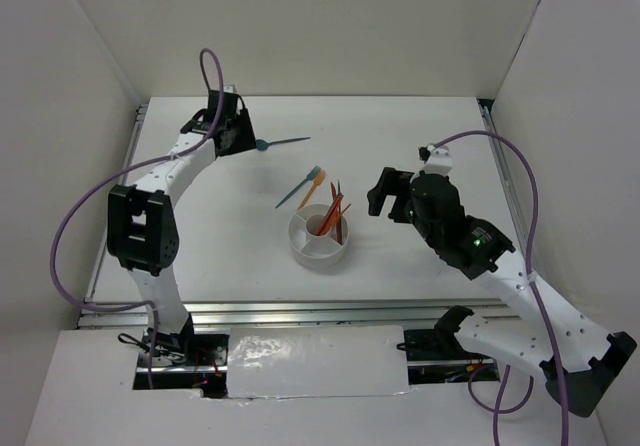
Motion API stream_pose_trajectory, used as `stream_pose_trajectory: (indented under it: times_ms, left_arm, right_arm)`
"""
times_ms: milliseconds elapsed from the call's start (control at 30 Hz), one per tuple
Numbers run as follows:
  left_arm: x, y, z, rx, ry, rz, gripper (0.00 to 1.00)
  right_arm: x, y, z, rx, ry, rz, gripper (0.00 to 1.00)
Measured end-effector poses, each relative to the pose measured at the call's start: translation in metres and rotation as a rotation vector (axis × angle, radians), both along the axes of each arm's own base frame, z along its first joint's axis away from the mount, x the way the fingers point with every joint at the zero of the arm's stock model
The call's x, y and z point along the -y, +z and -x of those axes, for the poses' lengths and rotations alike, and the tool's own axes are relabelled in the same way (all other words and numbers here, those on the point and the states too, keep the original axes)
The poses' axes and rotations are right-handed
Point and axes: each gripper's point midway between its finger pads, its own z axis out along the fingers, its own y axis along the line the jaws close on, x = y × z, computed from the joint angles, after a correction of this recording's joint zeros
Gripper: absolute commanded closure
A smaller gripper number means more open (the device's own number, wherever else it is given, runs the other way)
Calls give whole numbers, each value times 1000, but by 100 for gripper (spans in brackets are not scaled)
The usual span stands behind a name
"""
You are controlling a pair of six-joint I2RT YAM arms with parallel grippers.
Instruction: Sort the eating utensils into containers
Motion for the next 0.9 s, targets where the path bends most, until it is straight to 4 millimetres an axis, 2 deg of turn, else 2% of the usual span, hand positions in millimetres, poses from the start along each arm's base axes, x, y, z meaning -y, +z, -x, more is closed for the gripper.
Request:
stream_pose_trajectory:
  times_ms: [200, 267, 433, 533, 733, 800, 900]
  left_arm:
    - [-10, -38, -6, -98, 83, -64, 39]
    - [-15, -49, -15, -112, 108, -59, 41]
    - [-21, -77, -41, -133, 150, 17, 37]
    - [-19, -88, -56, -136, 156, 68, 39]
    - [-8, -99, -93, -106, 154, 115, 40]
    - [-6, -105, -99, -104, 162, 126, 41]
    - [-5, -113, -97, -118, 165, 128, 43]
  right_arm:
    - [2, 7, 3, 17, -5, -15, 0]
    - [4, 10, 4, 27, -8, -22, 0]
    - [7, 11, 3, 26, -24, -14, 0]
    - [5, 14, 2, 27, -23, -16, 0]
    - [1, 21, -1, 33, -19, -22, 0]
    - [-2, 23, -2, 35, -14, -25, 0]
    - [-4, 21, -4, 28, -13, -19, 0]
